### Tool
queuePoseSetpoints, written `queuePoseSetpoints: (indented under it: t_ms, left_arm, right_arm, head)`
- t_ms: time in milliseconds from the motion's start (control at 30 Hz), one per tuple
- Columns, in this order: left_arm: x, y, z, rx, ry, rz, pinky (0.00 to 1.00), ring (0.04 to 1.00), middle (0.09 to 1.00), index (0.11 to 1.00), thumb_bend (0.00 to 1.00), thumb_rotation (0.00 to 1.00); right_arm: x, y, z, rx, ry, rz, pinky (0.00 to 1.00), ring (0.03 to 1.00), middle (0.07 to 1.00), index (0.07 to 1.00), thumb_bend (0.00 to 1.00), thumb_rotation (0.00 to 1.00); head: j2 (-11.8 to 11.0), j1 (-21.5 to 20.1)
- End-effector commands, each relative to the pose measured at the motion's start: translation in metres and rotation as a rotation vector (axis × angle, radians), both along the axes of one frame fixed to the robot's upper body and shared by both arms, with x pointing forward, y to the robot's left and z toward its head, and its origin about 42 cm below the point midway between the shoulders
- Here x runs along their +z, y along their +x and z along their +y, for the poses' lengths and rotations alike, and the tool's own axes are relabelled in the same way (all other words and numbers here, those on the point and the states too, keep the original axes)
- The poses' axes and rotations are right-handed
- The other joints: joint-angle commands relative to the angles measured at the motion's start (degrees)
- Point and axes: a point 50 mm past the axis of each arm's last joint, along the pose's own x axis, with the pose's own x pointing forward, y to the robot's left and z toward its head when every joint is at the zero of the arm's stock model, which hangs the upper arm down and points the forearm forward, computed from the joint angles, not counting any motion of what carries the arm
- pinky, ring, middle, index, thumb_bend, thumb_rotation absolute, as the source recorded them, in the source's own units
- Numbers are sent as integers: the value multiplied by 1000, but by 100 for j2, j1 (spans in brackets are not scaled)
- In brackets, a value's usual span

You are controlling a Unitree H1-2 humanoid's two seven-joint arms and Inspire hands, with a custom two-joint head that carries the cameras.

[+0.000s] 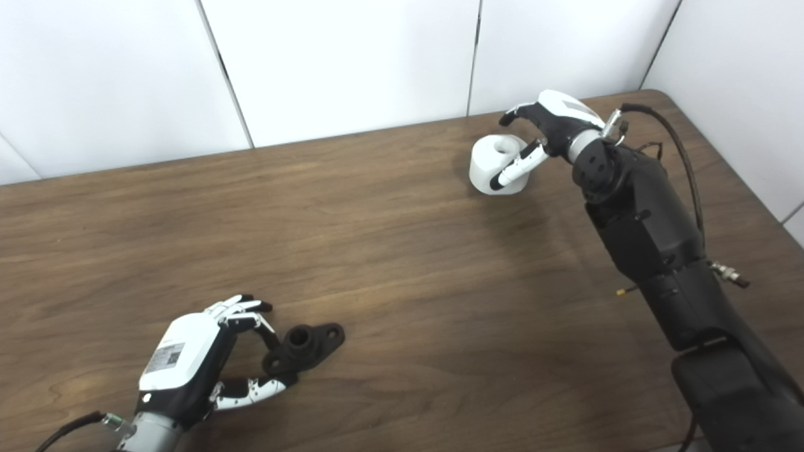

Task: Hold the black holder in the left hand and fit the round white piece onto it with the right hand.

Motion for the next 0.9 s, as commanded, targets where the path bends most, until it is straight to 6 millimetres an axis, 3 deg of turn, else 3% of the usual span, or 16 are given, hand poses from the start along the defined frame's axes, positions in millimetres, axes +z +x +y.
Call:
queuePoseSetpoints:
  t_ms: [0,867]
  left_arm:
    - [-17,-8,10,16,38,101,874,895,810,490,514,44]
    - [-15,-5,9,17,40,100,867,889,807,490,514,44]
  right_arm:
    - [33,7,-6,-3,-46,-106,1000,1000,926,796,905,276]
    - [28,8,-7,14,-51,-123,959,1000,907,699,856,262]
  head:
    - [7,1]
    - [26,-34]
